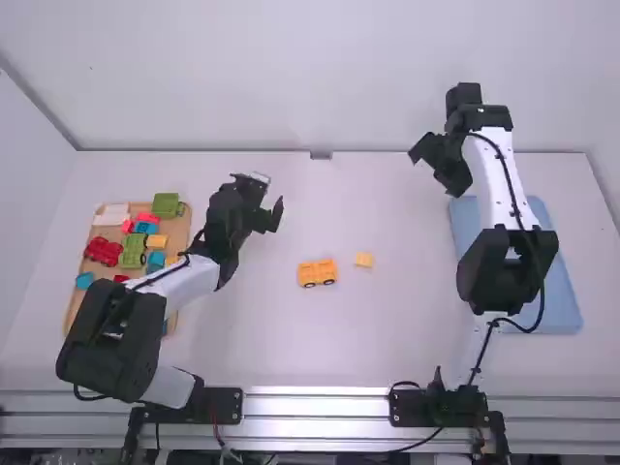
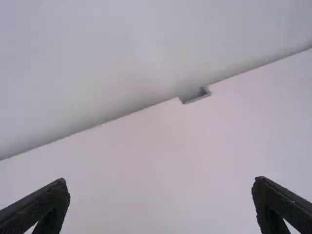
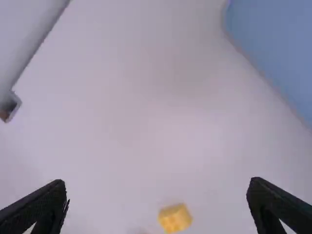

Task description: Assemble lego blocks to make yellow taxi

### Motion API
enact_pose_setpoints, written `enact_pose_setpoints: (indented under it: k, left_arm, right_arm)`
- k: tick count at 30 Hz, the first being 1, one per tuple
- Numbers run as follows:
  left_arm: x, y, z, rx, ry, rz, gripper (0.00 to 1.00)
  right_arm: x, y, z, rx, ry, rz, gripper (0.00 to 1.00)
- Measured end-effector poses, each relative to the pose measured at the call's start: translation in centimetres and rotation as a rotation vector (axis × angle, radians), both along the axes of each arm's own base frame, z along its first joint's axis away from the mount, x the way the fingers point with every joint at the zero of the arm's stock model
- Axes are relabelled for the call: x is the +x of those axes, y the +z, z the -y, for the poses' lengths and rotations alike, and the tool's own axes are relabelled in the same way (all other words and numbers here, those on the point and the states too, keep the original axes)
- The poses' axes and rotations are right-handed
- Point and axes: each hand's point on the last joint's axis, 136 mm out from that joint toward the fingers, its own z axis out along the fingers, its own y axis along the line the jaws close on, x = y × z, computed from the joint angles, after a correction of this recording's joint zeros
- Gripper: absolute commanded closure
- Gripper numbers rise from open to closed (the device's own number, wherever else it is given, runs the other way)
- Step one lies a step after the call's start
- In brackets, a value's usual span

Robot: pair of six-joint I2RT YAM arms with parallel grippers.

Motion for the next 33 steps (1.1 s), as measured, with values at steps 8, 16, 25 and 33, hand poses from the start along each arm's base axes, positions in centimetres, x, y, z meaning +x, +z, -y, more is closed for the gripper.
enact_pose_setpoints:
  k: [8, 16, 25, 33]
  left_arm:
    - [-0.7, -1.9, -1.0, -0.006, 0.057, -0.059, 0.01]
    - [-2.1, -4.5, -0.7, 0.027, 0.025, -0.315, 0.01]
    - [-3.7, -2.3, 5.2, 0.076, -0.423, -0.310, 0.01]
    - [-8.3, -2.4, 9.0, 0.083, -0.803, -0.293, 0.01]
  right_arm:
    - [4.9, 2.6, 0.3, 0.126, 0.061, 0.234, 0.02]
    - [3.7, 7.0, -11.2, 0.358, 0.855, 0.519, 0.02]
    - [-7.0, 2.1, -17.8, 0.143, 1.714, 0.361, 0.01]
    - [-6.3, -2.3, -16.2, -0.302, 2.064, 0.166, 0.01]
